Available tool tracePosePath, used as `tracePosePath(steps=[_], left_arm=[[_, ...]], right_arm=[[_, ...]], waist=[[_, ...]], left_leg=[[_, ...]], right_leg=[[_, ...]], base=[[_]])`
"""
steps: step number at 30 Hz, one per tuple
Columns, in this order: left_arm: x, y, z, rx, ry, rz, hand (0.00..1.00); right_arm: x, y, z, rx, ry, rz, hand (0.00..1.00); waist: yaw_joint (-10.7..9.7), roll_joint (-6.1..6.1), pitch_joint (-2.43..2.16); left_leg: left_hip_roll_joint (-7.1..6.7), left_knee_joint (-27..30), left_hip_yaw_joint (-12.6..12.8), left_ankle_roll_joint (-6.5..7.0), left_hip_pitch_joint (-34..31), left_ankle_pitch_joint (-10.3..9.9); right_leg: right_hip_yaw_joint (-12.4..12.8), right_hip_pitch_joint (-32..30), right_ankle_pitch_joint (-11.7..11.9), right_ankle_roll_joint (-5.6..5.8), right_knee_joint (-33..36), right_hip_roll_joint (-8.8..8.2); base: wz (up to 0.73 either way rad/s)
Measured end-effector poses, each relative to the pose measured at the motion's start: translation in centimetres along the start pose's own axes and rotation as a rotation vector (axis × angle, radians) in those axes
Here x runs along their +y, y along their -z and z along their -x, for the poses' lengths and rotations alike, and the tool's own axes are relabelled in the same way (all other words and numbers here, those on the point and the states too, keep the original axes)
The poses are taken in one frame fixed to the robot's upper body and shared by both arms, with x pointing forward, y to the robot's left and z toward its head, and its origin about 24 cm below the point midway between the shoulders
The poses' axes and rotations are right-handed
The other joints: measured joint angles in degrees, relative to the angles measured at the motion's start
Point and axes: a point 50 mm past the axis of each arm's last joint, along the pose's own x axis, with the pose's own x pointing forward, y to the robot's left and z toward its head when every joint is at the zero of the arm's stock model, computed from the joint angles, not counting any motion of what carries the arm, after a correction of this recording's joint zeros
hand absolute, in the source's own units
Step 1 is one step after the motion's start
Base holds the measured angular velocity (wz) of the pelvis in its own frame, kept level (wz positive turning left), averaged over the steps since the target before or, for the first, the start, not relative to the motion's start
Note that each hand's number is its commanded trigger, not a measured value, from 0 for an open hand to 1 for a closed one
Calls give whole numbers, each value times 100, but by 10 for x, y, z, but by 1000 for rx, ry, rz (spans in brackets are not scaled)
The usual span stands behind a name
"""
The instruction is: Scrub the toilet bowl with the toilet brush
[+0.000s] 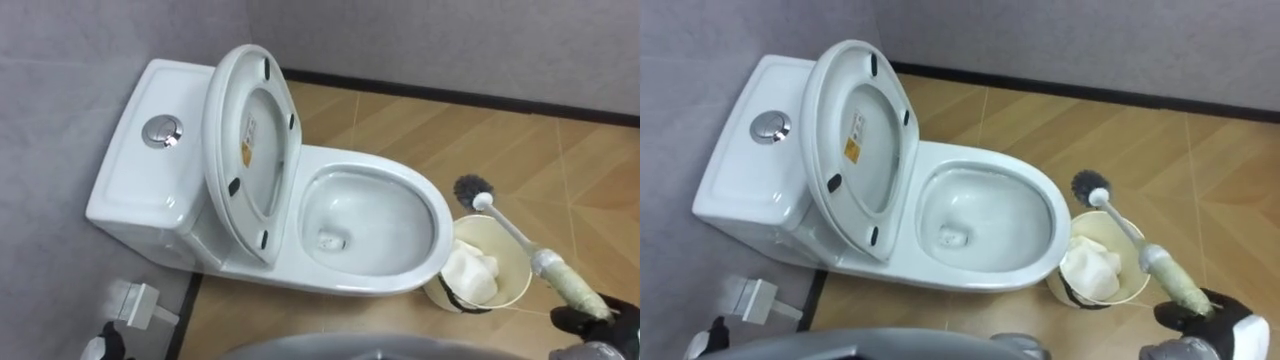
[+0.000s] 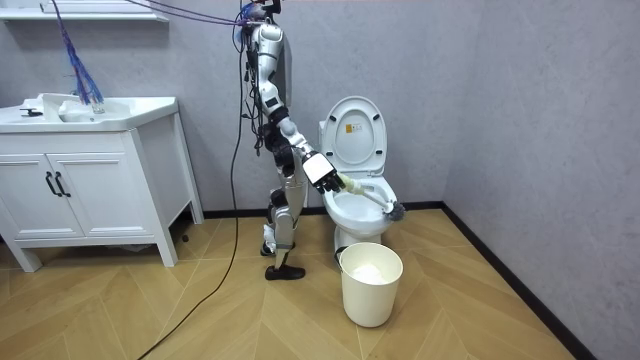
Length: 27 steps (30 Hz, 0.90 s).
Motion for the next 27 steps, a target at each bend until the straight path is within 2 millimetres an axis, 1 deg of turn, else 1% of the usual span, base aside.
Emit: tracePosePath(steps=[3, 9, 14, 15, 16, 21, 27], left_arm=[[-1, -2, -1, 4, 18, 4, 0], [-1, -3, -2, 4, 28, 14, 0], [-2, -1, -1, 14, 29, 11, 0], [-2, 0, -1, 20, 32, 9, 0], [-3, 1, -1, 24, 33, 8, 0], [-4, 6, -1, 46, 40, 2, 0], [-6, 8, 0, 65, 43, -2, 0]], right_arm=[[-1, 6, 0, 27, 5, 5, 100], [4, 9, 4, 56, -5, -23, 100], [4, 11, 4, 79, -6, -13, 100], [4, 13, 4, 83, -6, -11, 43], [5, 13, 5, 85, -6, -10, 0], [7, 16, 6, 101, -12, -5, 0], [8, 14, 6, 117, -11, -38, 0]], waist=[[-14, -1, 4], [-20, -2, 8], [-18, 4, 9], [-24, 5, 8], [-26, 5, 8], [-40, 24, 9], [-76, 23, 13]], left_leg=[[-8, 1, -1, 1, -8, -1], [-9, -10, 4, 2, -1, -3], [-14, -14, 0, 5, 0, -7], [-19, -13, -7, 6, -1, -8], [-19, -13, -8, 6, -1, -9], [-19, -11, -12, 10, -2, -17], [-23, -11, -29, 13, -3, -18]], right_leg=[[0, -17, 0, 0, 5, 0], [0, -15, 0, 1, 9, 0], [-5, -10, -2, 3, 8, 0], [-12, -6, -2, 3, 7, -1], [-13, -7, -2, 3, 7, -1], [-17, -8, -4, 7, 7, -5], [-33, -4, -8, 13, 7, -13]], base=[[0], [0], [0], [0], [0], [0], [0]])
